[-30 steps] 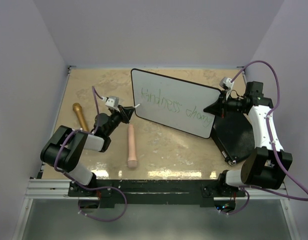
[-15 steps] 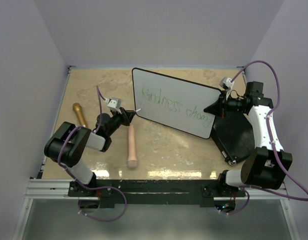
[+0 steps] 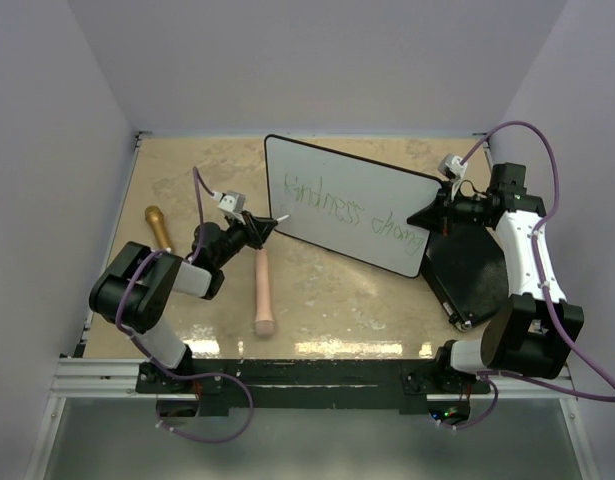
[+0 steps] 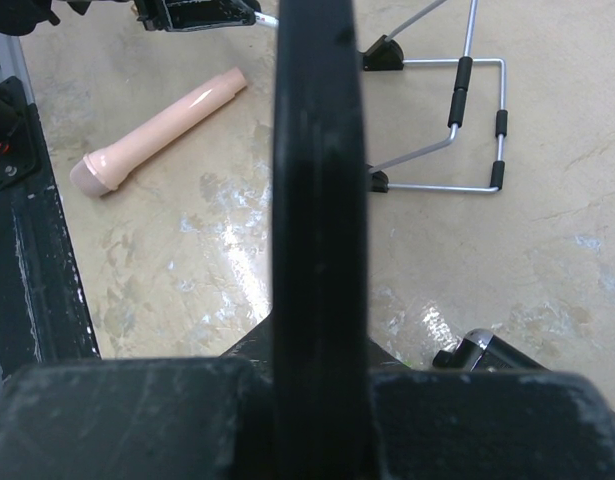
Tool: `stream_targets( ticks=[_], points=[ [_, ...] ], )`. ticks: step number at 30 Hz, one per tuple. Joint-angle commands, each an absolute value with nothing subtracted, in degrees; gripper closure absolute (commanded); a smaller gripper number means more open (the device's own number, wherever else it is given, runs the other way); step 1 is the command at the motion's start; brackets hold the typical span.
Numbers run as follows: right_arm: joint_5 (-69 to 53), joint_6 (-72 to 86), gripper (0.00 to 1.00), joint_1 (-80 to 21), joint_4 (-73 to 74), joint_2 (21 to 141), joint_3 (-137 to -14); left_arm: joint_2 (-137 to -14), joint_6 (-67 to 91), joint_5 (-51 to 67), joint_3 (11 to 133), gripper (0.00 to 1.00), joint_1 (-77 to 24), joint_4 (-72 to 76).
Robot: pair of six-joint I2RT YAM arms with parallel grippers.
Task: Write a sentence on the whiteboard
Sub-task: Write on the whiteboard at the center of the board.
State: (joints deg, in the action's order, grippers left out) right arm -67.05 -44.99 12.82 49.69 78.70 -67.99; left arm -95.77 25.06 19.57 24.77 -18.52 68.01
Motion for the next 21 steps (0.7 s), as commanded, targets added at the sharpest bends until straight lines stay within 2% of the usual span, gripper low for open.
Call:
stream_targets(
  ticks=[1, 21],
  points=[
    [-63.3, -46.9, 1.00, 12.7, 48.6, 78.0, -68.0, -93.2, 25.6, 20.4, 25.8, 1.00, -18.9, 71.4],
    [-63.3, -47.0, 1.00, 12.7, 48.7, 78.0, -68.0, -92.3, 24.0, 18.6, 26.3, 1.00, -18.8, 67.6]
  ],
)
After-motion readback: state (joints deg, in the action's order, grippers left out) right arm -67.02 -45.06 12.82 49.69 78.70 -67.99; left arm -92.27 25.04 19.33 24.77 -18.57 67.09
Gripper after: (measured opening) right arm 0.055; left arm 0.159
